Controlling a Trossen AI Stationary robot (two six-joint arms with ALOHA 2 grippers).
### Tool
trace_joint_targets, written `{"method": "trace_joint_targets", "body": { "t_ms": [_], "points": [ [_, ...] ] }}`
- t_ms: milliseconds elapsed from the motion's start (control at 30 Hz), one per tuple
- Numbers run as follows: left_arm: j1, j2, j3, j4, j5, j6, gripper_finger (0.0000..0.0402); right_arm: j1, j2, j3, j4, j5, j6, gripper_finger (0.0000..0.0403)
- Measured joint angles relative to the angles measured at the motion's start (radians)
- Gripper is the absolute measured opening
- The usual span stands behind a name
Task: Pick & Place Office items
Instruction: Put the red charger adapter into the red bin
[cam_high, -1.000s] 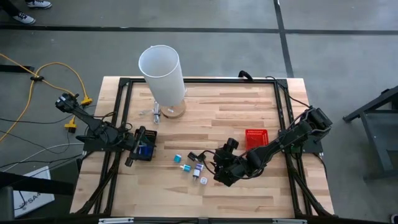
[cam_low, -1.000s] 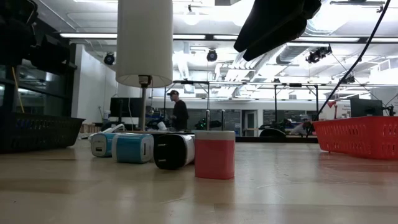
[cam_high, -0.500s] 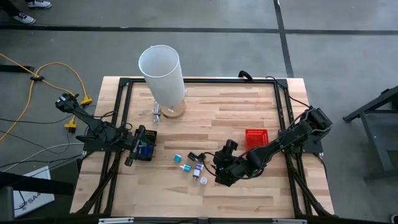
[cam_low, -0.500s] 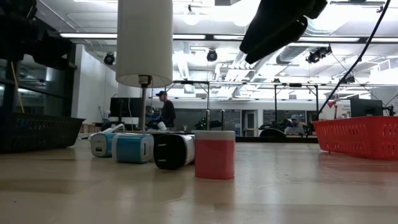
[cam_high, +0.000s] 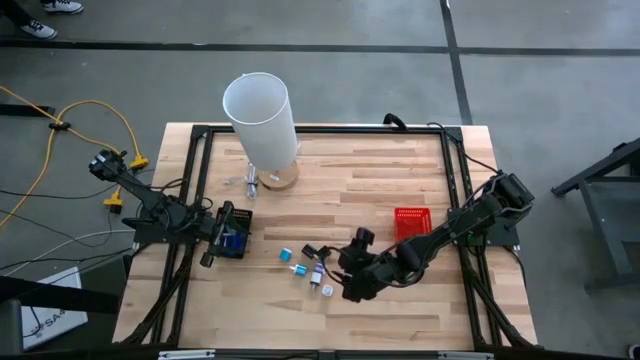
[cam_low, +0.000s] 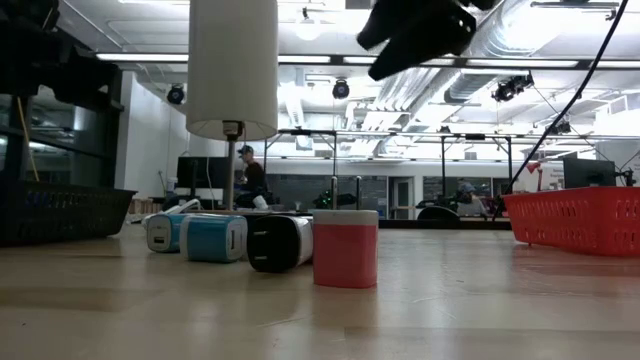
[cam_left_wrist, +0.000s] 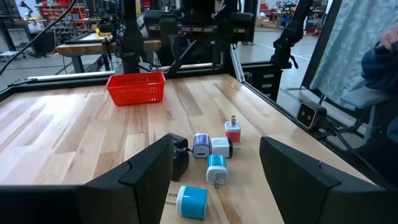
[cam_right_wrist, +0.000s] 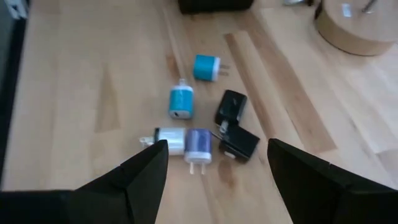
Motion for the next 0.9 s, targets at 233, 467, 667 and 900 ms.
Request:
{"method": "trace_joint_targets", "body": {
  "t_ms": [233,467,667,900],
  "points": [
    [0.0,0.0,0.0,0.0,0.001,0.0,0.0233,0.009,0.0,0.0,0.093,-0.051,-0.029,0.0262],
    [0.0,0.0,0.0,0.001,0.001,0.0,0.0233,0.048,0.004,0.0,0.206,-0.041,-0.068,0.0262],
    [0.0,0.0,0.0,0.002,0.001,0.0,0.0233,0.1,0.085,0.0,0.328,-0.025,-0.082,0.0262],
    [0.0,0.001,0.0,0.005,0.001,0.0,0.0233,0.125,0.19,0.0,0.326,-0.011,-0.037,0.0262]
  ]
}}
